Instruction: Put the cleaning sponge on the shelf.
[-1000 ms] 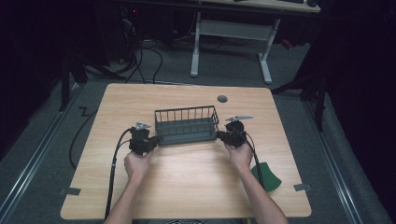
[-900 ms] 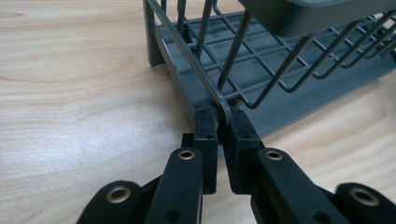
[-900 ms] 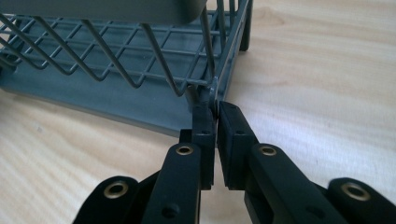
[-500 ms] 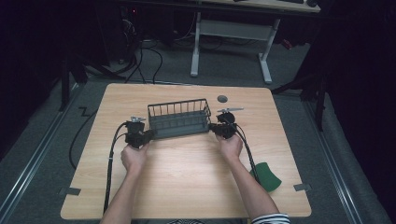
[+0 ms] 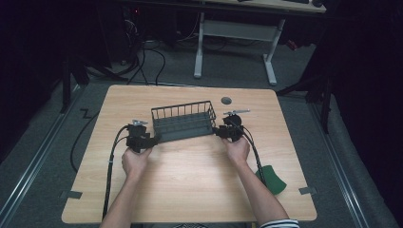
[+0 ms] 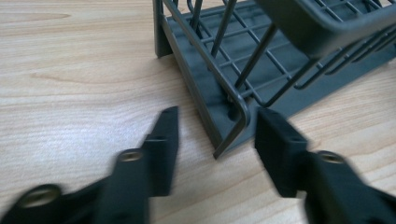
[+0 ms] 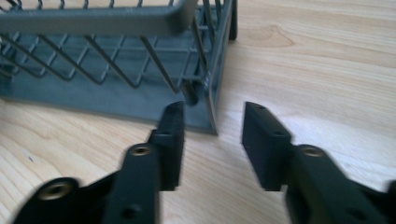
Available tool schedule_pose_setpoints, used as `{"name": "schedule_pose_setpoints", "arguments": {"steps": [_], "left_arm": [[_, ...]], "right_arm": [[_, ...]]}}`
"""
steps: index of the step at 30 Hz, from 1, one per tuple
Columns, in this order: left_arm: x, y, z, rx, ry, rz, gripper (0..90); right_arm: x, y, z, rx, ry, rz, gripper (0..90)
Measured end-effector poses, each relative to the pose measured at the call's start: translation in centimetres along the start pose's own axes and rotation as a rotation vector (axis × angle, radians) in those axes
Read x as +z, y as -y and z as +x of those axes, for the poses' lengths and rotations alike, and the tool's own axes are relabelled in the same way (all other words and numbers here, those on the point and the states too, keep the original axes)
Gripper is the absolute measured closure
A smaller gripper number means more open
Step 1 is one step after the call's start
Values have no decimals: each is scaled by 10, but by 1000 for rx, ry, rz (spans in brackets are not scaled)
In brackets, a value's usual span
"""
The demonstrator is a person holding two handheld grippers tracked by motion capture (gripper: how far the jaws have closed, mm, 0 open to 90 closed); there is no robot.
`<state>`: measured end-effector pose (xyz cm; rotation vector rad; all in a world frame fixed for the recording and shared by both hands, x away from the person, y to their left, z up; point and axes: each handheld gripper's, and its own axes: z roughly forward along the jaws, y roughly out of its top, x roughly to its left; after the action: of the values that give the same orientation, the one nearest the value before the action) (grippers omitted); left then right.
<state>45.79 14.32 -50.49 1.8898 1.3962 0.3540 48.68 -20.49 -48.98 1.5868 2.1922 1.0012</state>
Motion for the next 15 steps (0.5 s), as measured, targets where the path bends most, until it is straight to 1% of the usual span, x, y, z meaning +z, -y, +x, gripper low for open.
{"name": "schedule_pose_setpoints", "arguments": {"steps": [2, 4, 5, 6, 7, 8, 9, 11, 12, 13, 14, 15], "left_arm": [[-3, 4, 0, 5, -3, -1, 400], [-6, 9, 0, 15, -12, 4, 369], [-8, 11, 0, 18, -18, 3, 360], [-11, 15, 0, 18, -23, 0, 351], [-13, 18, 1, 20, -25, 0, 347], [-15, 21, 2, 21, -30, -2, 347], [-18, 25, 3, 21, -33, -6, 346], [-22, 30, 4, 27, -48, 0, 339], [-24, 33, 5, 33, -61, -1, 339], [-26, 37, 6, 29, -66, -5, 341], [-27, 40, 7, 29, -71, -3, 339], [-27, 42, 7, 30, -77, -1, 339]], "right_arm": [[-5, 2, 0, -18, 17, 5, 495], [-12, 4, 0, -26, 14, -4, 471], [-17, 5, -1, -35, 13, -15, 463], [-25, 8, -3, -41, 8, -22, 437], [-29, 10, -4, -44, 6, -19, 422], [-29, 10, -4, -44, 6, -19, 422], [-37, 14, -7, -60, 16, -16, 419], [-44, 19, -10, -51, 15, -28, 424], [-44, 19, -10, -51, 15, -28, 424], [-52, 24, -15, -43, 12, -12, 413], [-56, 26, -17, -43, 9, 0, 409], [-56, 26, -17, -43, 9, 0, 409]]}}
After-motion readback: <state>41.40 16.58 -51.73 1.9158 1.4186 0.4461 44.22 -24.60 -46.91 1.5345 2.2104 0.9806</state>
